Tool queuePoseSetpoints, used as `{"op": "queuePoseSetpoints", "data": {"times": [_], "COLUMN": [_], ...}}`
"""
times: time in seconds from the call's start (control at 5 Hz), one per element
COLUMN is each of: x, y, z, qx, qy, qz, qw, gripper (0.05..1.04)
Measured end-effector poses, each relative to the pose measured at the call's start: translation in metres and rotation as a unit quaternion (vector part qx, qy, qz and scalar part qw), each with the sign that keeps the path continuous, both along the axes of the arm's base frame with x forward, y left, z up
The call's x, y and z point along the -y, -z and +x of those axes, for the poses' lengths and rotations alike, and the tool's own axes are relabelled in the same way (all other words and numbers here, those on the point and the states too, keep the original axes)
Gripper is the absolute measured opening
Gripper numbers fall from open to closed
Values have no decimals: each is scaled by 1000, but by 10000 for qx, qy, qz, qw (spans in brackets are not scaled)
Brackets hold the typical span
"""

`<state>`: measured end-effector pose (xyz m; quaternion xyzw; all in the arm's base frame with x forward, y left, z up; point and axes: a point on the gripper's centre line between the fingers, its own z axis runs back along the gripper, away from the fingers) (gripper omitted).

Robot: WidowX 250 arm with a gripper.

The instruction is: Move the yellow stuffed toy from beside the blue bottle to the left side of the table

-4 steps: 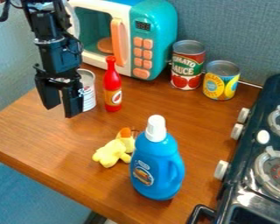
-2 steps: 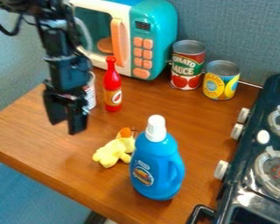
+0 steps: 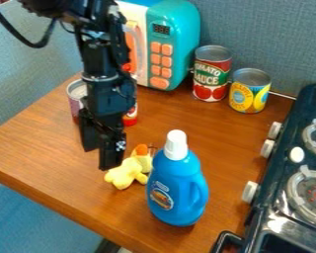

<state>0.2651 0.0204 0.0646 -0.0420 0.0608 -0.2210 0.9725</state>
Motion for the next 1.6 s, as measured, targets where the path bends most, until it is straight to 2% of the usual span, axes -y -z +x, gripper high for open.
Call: {"op": "queuePoseSetpoints", "data": {"times": [0.2, 0.4, 0.8, 1.0, 1.2, 1.4, 1.6], "x": [13, 16, 10, 9, 3, -5, -11], "y": [15, 24, 45, 50, 50, 49, 41], "z": [3, 5, 5, 9, 11, 2, -1], "qx": [-117, -119, -383, -397, -248, -261, -207], "qy": [149, 160, -33, -143, -356, -543, -727], "qz": [408, 509, 728, 762, 547, 210, 73], "qw": [9990, 9985, 9966, 9962, 9976, 9980, 9971], "gripper": [1001, 1001, 1001, 939, 650, 362, 220]}}
